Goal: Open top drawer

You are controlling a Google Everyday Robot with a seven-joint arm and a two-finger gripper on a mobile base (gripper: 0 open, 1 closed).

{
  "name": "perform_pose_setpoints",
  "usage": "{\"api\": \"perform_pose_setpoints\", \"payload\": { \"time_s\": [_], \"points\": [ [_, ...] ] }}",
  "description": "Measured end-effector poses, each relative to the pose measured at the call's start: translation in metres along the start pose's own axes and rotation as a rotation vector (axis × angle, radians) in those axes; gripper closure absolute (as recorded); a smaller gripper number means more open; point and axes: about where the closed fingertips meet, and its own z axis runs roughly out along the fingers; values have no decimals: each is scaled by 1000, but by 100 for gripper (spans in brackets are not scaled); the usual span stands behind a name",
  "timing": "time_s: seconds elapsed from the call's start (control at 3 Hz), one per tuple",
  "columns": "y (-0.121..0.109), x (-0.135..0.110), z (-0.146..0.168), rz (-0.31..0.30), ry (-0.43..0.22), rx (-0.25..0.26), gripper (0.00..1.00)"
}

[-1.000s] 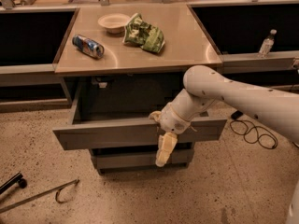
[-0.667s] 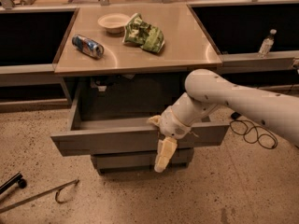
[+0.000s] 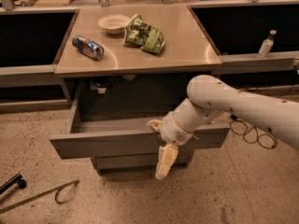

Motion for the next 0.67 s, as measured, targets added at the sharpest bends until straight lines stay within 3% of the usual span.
{"api": "perform_pose_setpoints", "payload": {
  "time_s": [0.33, 0.67],
  "points": [
    [33, -18, -12, -9, -41, 52, 0],
    [104, 2, -30, 63, -11, 58, 0]
  ]
}}
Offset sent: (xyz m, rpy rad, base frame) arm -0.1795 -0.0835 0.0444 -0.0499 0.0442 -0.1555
